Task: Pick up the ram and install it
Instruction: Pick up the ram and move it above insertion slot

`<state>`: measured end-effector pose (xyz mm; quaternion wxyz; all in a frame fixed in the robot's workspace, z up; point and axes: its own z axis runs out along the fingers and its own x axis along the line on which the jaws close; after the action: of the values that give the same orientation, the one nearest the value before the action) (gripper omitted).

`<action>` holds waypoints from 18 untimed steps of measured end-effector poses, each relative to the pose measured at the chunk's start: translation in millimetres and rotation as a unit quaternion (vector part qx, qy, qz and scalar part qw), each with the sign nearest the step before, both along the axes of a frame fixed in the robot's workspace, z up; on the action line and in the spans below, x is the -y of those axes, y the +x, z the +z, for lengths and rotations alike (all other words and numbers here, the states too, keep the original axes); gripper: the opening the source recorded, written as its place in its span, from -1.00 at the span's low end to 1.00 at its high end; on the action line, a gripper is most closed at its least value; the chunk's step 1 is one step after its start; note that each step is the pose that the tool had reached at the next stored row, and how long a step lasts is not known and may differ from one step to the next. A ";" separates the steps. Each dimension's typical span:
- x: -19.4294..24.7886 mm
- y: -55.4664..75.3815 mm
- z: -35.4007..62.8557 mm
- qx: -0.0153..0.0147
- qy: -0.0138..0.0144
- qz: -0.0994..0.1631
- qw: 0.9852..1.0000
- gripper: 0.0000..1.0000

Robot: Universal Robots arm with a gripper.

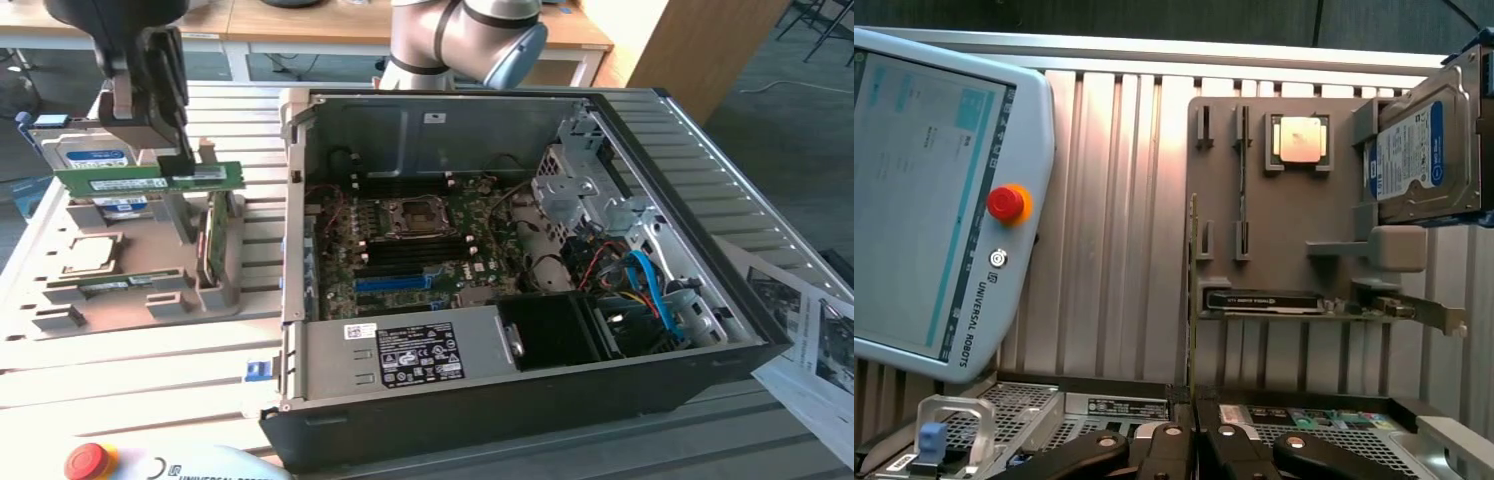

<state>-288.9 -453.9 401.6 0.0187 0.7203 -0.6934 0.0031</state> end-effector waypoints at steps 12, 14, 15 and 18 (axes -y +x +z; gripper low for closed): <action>2.1 26.1 0.0 -0.002 0.000 0.000 1.000 -0.76; 2.5 30.4 0.0 -0.002 0.000 0.000 1.000 -0.76; 2.7 32.5 0.0 -0.002 0.000 0.000 1.000 -0.76; 3.1 38.8 0.0 -0.003 0.000 0.000 1.000 -0.76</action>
<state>-250.1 -457.0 401.6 0.0206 0.7203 -0.6933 0.0011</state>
